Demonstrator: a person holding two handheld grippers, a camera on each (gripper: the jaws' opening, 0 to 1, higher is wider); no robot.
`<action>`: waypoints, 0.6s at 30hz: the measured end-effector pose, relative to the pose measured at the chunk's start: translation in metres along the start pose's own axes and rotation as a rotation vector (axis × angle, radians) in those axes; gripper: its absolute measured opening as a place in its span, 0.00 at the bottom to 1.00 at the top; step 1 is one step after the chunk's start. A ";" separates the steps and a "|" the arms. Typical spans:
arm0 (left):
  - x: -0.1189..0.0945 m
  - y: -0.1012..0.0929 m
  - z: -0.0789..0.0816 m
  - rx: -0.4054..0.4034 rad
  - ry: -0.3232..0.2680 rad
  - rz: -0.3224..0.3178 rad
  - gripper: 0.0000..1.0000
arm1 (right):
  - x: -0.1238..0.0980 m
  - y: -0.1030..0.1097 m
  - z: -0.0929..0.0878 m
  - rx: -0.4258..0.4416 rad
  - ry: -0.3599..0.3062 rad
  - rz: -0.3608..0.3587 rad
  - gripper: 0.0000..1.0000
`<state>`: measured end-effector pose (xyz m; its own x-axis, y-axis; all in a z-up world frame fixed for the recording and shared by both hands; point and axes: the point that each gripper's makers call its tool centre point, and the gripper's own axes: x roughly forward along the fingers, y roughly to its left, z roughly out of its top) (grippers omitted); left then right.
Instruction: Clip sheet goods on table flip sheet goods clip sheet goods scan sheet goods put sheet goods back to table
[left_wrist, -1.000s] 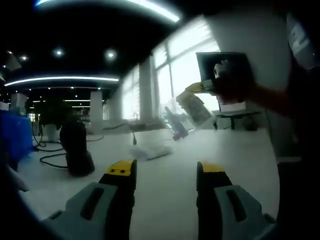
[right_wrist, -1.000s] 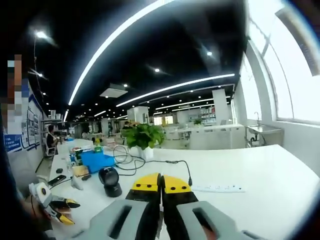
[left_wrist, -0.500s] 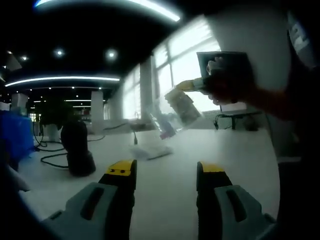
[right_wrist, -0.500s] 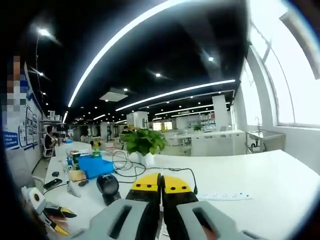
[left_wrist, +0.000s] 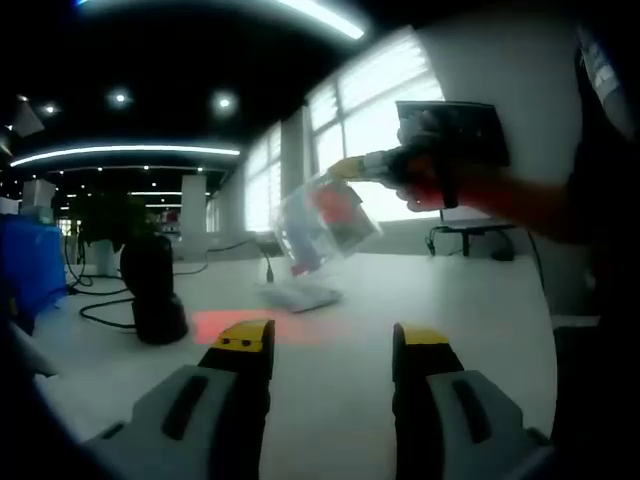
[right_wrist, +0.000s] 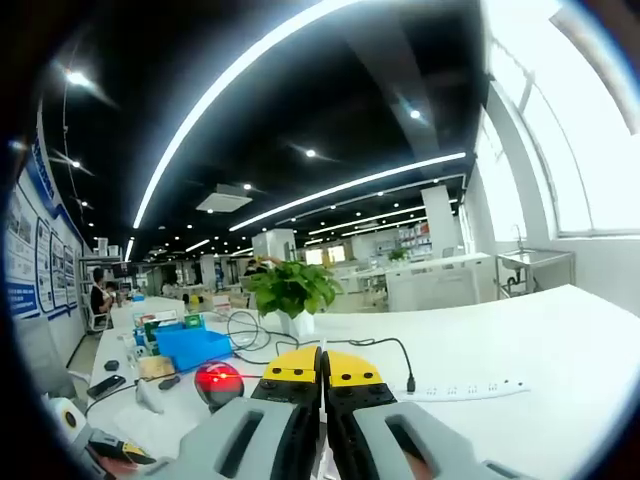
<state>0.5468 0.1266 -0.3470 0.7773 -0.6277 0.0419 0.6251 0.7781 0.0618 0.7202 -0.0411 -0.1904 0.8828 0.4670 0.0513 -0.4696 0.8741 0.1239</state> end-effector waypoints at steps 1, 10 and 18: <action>0.000 0.000 -0.001 0.001 0.003 0.000 0.40 | 0.002 0.000 0.000 -0.007 -0.001 -0.004 0.00; -0.001 0.002 0.001 0.002 -0.005 0.011 0.40 | 0.013 0.004 -0.004 0.028 -0.037 -0.013 0.00; -0.002 0.004 0.002 -0.009 -0.007 0.012 0.40 | 0.021 0.010 -0.004 0.042 -0.060 -0.009 0.00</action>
<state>0.5476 0.1305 -0.3452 0.7843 -0.6184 0.0496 0.6163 0.7858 0.0525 0.7344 -0.0219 -0.1925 0.8868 0.4490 0.1095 -0.4617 0.8714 0.1658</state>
